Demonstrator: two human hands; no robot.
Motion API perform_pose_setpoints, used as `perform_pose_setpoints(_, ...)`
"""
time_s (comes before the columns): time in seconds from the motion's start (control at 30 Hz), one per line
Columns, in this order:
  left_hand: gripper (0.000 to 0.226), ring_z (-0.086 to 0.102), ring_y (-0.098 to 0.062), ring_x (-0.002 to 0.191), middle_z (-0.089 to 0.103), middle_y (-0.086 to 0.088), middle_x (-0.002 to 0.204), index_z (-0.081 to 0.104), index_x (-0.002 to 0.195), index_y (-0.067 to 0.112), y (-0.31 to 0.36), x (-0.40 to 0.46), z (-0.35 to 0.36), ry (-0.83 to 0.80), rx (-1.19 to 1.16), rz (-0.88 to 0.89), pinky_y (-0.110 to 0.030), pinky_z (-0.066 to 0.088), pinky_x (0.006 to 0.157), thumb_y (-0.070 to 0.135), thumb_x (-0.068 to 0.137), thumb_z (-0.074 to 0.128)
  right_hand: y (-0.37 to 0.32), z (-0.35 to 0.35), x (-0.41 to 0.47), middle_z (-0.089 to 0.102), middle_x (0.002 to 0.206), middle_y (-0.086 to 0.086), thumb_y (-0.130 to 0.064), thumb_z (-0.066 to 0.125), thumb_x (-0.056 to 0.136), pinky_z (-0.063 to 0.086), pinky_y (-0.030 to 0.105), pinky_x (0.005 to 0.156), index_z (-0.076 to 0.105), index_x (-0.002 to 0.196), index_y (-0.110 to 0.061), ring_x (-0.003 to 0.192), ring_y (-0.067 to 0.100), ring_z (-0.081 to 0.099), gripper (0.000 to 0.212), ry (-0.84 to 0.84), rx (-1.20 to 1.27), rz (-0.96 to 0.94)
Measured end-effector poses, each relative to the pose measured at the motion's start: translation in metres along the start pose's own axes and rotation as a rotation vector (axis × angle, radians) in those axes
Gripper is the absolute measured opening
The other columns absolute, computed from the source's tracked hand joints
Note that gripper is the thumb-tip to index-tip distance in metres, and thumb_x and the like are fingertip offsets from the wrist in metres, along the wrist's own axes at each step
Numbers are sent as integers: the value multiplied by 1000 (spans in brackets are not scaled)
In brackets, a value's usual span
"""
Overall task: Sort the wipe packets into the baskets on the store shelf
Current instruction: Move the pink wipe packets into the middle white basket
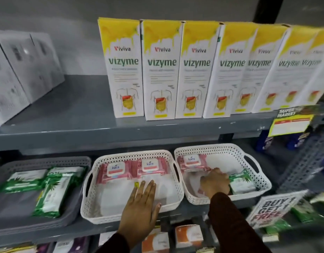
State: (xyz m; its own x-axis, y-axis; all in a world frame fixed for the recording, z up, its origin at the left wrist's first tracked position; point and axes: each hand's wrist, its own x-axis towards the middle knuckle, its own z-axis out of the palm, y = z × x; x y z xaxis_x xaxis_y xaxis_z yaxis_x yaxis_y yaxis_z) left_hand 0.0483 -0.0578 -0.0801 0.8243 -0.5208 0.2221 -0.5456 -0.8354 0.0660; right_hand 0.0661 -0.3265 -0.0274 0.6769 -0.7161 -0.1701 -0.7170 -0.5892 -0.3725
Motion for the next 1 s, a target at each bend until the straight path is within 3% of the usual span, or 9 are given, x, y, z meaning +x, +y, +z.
perform_pose_setpoints(0.17, 69, 5, -21, 149, 16, -3, 161, 12, 153, 15, -1, -8, 0, -11, 4, -45, -37, -2, 117, 56, 98, 11, 7, -7, 15, 55, 124, 24, -36, 72, 79, 55, 39, 90, 38, 125, -7, 112, 38, 57, 64, -12, -5, 39)
perform_pose_setpoints(0.33, 71, 5, -20, 149, 16, -3, 161, 12, 153, 15, -29, -25, -5, -28, 9, -98, -38, 2, 117, 59, 97, 9, 12, -13, 13, 57, 125, 32, -33, 82, 71, 50, 45, 93, 22, 143, -2, 114, 46, 57, 98, 42, 294, 40)
perform_pose_setpoints(0.47, 72, 6, -21, 149, 17, -1, 161, 13, 153, 15, -50, -38, -8, -40, 5, -128, -36, 0, 117, 60, 97, 9, 7, -13, -10, 63, 97, 31, -35, 85, 70, 53, 43, 71, 35, 119, 1, 90, 45, 61, 79, 278, 433, -65)
perform_pose_setpoints(0.53, 71, 11, -22, 149, 18, -1, 160, 17, 153, 15, -59, -43, -10, -35, -1, -130, -35, 0, 117, 60, 97, 11, -4, -17, -21, 60, 90, 27, -33, 88, 68, 47, 38, 62, 38, 112, -3, 80, 38, 59, 73, 383, 469, -166)
perform_pose_setpoints(0.73, 70, 6, -19, 149, 9, 1, 160, 9, 153, 18, -68, -46, -9, -27, 1, -117, -34, -7, 117, 60, 97, 11, -54, -23, -64, 61, 96, 25, -35, 90, 62, 49, 42, 71, 51, 114, -7, 90, 41, 60, 70, 440, 437, -380)
perform_pose_setpoints(0.83, 69, 7, -19, 149, 11, 2, 160, 11, 153, 18, -68, -45, -7, -37, 5, -106, -33, -9, 117, 58, 98, 13, -74, -9, -84, 61, 98, 16, -40, 86, 62, 51, 37, 71, 58, 113, -15, 90, 35, 59, 64, 395, 427, -495)
perform_pose_setpoints(0.93, 67, 10, -19, 148, 19, 0, 160, 15, 153, 17, -70, -45, -6, -34, -5, -114, -32, -9, 119, 56, 99, 18, -95, 19, -98, 61, 105, 10, -42, 84, 64, 51, 28, 69, 61, 109, -23, 88, 26, 62, 54, 229, 422, -587)
perform_pose_setpoints(1.0, 67, 8, -19, 148, 16, 1, 160, 12, 153, 17, -69, -45, -6, -45, 7, -121, -36, -4, 123, 57, 99, 14, -104, 42, -103, 60, 116, 12, -42, 82, 70, 57, 34, 76, 59, 117, -25, 99, 28, 62, 54, 95, 355, -595)
